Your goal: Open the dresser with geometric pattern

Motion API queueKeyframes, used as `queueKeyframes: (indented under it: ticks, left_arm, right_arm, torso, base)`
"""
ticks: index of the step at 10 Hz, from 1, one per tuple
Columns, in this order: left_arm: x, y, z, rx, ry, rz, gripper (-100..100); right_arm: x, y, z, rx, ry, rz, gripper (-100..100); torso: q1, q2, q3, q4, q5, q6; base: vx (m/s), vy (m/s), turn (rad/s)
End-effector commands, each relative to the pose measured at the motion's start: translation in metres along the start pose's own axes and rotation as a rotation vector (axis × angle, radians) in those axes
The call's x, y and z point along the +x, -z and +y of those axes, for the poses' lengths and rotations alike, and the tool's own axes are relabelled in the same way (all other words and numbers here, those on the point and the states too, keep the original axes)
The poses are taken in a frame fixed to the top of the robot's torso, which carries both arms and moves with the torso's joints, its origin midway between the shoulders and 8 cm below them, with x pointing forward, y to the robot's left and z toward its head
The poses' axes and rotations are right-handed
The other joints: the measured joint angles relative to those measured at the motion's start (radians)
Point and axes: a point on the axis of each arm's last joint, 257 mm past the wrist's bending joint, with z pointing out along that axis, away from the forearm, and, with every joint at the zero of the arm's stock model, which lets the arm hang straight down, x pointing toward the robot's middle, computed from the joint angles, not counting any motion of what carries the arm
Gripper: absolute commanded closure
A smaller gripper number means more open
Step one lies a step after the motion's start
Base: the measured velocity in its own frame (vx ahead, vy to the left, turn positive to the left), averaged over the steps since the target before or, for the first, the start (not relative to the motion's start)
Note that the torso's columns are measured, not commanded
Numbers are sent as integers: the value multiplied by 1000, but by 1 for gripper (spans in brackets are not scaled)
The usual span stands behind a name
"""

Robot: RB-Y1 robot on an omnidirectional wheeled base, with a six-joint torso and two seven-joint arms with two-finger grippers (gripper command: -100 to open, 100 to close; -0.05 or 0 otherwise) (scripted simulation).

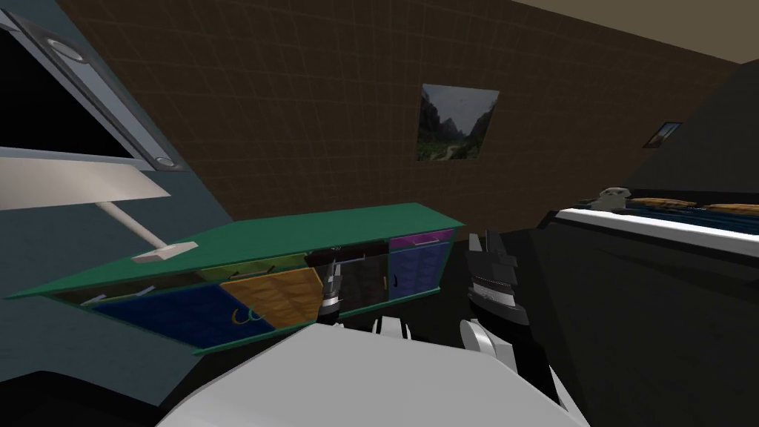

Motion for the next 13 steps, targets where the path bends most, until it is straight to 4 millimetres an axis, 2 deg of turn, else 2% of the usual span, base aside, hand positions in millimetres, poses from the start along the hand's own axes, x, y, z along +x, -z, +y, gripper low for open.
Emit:
queueKeyframes:
  ticks: [1,5,6,7,9,10,13]
  left_arm:
    - [-1,-12,2,-5,-4,-3,100]
    - [2,-36,5,-17,-3,0,100]
    - [1,-30,7,-28,-4,-2,100]
    - [5,-47,11,-41,0,2,-100]
    - [9,-66,12,-42,5,8,-100]
    - [9,-66,12,-42,5,8,-100]
    - [17,-94,11,-44,12,17,-100]
  right_arm:
    - [0,0,0,0,0,0,0]
    - [0,0,0,0,0,0,0]
    - [0,0,0,0,0,0,0]
    - [0,0,0,0,0,0,0]
    - [0,0,0,0,0,0,0]
    - [0,0,0,0,0,0,0]
    - [0,0,0,0,0,0,0]
  torso:
    - [1,-2,-2,1,-1,-2]
    - [-1,9,4,6,-5,-4]
    - [-1,9,3,8,-6,-5]
    - [0,4,1,7,-6,-5]
    - [1,3,1,3,-3,-4]
    - [1,3,1,4,-3,-3]
    - [-2,8,3,8,-6,-4]
  base:
    - [-95,-41,87]
    - [-176,-62,55]
    - [-68,-27,3]
    - [-59,-17,56]
    - [-89,-13,46]
    - [-52,-11,6]
    - [-47,-12,35]
